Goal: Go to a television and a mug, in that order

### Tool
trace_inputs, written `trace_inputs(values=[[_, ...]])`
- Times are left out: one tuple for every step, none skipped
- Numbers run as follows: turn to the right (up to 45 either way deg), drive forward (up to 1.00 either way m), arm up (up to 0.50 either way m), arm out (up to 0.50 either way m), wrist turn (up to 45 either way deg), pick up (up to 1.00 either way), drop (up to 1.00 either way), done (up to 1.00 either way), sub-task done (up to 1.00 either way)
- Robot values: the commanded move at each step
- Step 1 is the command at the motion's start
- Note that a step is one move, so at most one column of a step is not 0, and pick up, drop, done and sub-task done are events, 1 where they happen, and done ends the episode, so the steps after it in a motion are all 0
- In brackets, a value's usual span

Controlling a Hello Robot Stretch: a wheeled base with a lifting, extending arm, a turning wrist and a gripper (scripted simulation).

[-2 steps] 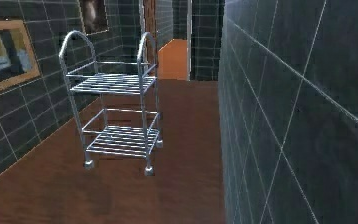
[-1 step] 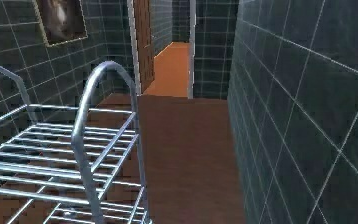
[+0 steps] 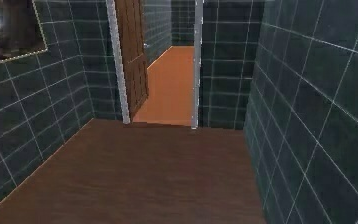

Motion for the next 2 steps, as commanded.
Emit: trace_inputs(values=[[9.0, 0.00, 0.00, 0.00, 0.0, 0.00, 0.00, 0.00, 0.00], [0.0, 0.10, 0.00, 0.00, 0.0, 0.00, 0.00, 0.00, 0.00]])
